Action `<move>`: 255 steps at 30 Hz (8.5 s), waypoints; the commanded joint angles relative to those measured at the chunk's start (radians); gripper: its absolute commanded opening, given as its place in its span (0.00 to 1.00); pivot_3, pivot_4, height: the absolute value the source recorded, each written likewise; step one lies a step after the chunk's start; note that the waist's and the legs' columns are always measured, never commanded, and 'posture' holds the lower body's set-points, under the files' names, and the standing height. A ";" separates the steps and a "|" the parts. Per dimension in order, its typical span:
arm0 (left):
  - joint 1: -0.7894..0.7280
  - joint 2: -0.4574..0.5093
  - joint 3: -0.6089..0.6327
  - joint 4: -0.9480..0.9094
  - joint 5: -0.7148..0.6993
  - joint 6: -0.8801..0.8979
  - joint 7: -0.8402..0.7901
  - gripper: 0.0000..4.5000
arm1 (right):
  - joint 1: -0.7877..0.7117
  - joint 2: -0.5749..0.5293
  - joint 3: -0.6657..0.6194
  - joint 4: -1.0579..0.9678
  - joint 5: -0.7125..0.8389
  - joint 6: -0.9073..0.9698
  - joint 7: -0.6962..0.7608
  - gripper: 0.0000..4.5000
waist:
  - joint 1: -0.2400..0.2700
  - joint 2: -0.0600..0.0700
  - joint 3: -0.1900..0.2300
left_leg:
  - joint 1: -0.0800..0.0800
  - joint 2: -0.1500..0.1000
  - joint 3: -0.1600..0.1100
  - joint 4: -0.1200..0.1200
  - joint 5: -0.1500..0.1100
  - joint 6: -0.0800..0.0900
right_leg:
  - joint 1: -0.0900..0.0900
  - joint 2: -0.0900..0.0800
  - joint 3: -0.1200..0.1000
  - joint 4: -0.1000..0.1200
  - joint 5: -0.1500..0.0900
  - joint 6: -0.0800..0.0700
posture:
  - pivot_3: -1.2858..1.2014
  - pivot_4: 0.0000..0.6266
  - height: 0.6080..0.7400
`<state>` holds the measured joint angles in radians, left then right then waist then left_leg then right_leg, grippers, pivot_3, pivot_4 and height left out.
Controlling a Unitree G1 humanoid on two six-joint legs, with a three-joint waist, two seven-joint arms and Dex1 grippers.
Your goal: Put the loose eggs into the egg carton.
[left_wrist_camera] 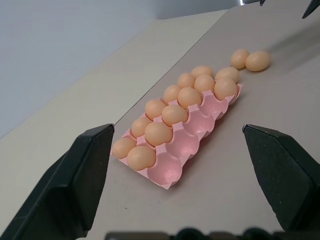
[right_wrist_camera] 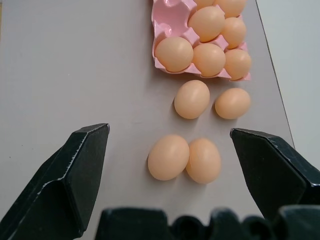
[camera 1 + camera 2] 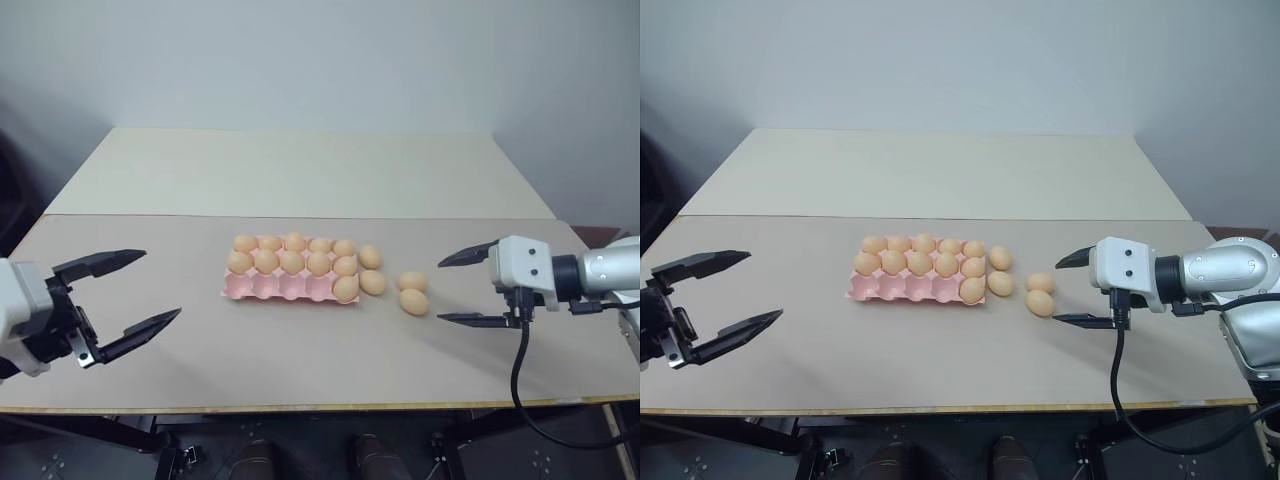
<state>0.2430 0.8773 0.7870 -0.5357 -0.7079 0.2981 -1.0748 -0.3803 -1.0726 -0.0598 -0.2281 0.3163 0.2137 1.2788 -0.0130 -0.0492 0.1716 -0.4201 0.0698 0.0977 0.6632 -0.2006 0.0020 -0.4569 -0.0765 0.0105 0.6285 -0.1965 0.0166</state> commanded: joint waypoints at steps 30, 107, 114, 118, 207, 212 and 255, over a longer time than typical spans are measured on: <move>-0.092 0.065 -0.091 0.018 -0.008 0.032 -0.021 1.00 | 0.121 -0.044 -0.109 -0.105 0.029 0.128 -0.077 1.00 | 0.002 0.000 0.000 | 0.000 0.000 0.000 0.000 0.000 0.000 | 0.000 0.000 0.000 0.000 0.000 0.000 | 0.52 0.24 1.00; -0.103 0.093 -0.099 0.094 0.046 0.021 -0.074 1.00 | -0.215 0.368 0.269 -0.148 -0.024 0.490 -0.402 0.50 | -0.003 0.000 0.000 | -0.001 0.001 0.000 -0.001 0.000 0.000 | -0.001 0.001 0.000 0.000 0.000 0.000 | 0.52 0.24 1.00; -0.095 0.081 -0.096 0.063 0.025 0.029 -0.063 1.00 | -0.286 0.532 0.397 0.007 -0.165 0.336 -0.475 0.50 | -0.001 0.000 0.000 | -0.002 0.000 0.000 -0.001 0.000 0.000 | -0.001 0.001 -0.001 0.000 0.002 -0.003 | 0.52 0.24 1.00; -0.094 0.071 -0.101 0.049 0.024 0.032 -0.054 1.00 | -0.297 0.570 0.414 0.056 -0.202 0.293 -0.479 0.50 | 0.000 0.000 0.000 | -0.002 0.000 0.000 -0.001 0.000 0.000 | -0.001 0.001 -0.001 0.000 0.003 -0.005 | 0.52 0.24 1.00; -0.167 0.093 -0.205 0.103 0.000 0.050 -0.138 1.00 | -0.262 0.352 0.207 0.103 -0.228 0.223 -0.297 0.44 | -0.009 0.001 0.000 | 0.000 0.000 -0.001 -0.001 0.000 0.000 | -0.001 0.002 0.001 0.001 0.000 0.000 | 0.52 0.24 1.00; -0.119 0.091 -0.166 0.123 0.020 0.055 -0.131 1.00 | -0.334 0.472 0.284 0.034 -0.254 0.203 -0.342 0.44 | -0.005 0.001 0.000 | 0.000 0.001 -0.001 -0.002 0.000 0.000 | -0.001 0.002 0.000 0.001 0.000 0.000 | 0.52 0.24 1.00; -0.143 0.034 -0.242 0.083 0.005 0.024 -0.115 1.00 | -0.169 0.408 0.171 -0.123 -0.171 0.248 -0.254 0.99 | 0.004 0.001 0.001 | -0.002 0.001 0.000 -0.002 0.000 -0.001 | -0.001 0.000 -0.002 0.000 0.001 -0.002 | 0.52 0.24 1.00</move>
<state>0.1159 0.9106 0.5487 -0.4517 -0.6889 0.3420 -1.1834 -0.5542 -0.6433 0.1687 -0.2886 0.1097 0.4408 1.0196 -0.0090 -0.0481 0.1722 -0.4220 0.0709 0.0974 0.6615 -0.2004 0.0014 -0.4584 -0.0760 0.0082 0.6282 -0.1960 0.0152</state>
